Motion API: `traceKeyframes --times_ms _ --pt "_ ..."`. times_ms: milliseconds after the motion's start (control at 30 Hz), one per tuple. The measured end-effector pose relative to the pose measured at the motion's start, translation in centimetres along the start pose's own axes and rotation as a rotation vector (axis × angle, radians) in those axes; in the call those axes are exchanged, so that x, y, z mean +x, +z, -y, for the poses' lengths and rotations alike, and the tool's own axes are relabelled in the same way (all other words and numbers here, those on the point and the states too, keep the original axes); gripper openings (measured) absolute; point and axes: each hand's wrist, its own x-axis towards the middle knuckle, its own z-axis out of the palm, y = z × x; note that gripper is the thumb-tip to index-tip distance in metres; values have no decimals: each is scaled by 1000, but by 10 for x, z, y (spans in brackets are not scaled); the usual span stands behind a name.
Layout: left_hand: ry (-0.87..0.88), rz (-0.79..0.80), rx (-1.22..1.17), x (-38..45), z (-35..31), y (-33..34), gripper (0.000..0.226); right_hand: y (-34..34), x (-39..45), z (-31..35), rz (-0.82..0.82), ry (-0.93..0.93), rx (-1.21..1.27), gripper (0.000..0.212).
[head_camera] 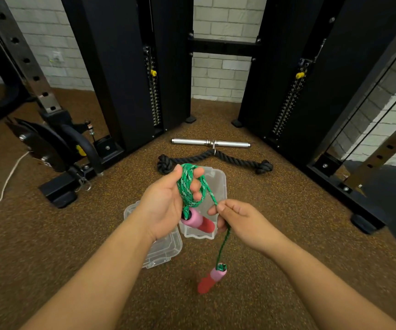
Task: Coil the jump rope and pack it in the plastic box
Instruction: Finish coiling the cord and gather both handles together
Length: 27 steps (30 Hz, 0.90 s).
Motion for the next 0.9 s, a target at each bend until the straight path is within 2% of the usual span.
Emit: traceKeyframes --times_ms 167,267,333,433,500,567,633,700,800,900 --pt "20 -101 -56 0 -1 -1 46 12 -6 1 102 40 -157 30" --pt "14 -103 -20 -1 -2 -3 57 16 -14 6 199 25 -239 28" --pt "-17 -85 84 -1 -1 -6 71 17 -17 10 216 -1 -253 28" --pt "-53 -151 389 0 3 -4 87 14 -17 14 207 -52 -152 25" --pt "-49 -199 648 -3 7 -2 87 11 -16 17 162 -88 -76 23" --pt "-78 -210 927 -12 10 -1 77 4 -15 20 94 -89 -10 23" --pt "-86 -188 1091 -18 10 -3 79 -4 -13 22 8 -70 23 25" --pt "-69 -118 1135 -15 9 -5 80 -11 -10 22 -76 -56 48 28" --pt "-96 -49 1037 -9 7 -6 62 -16 -8 20 -191 -32 70 32" --pt "-104 -14 972 -3 7 -3 54 -14 -6 19 -226 -23 92 33"
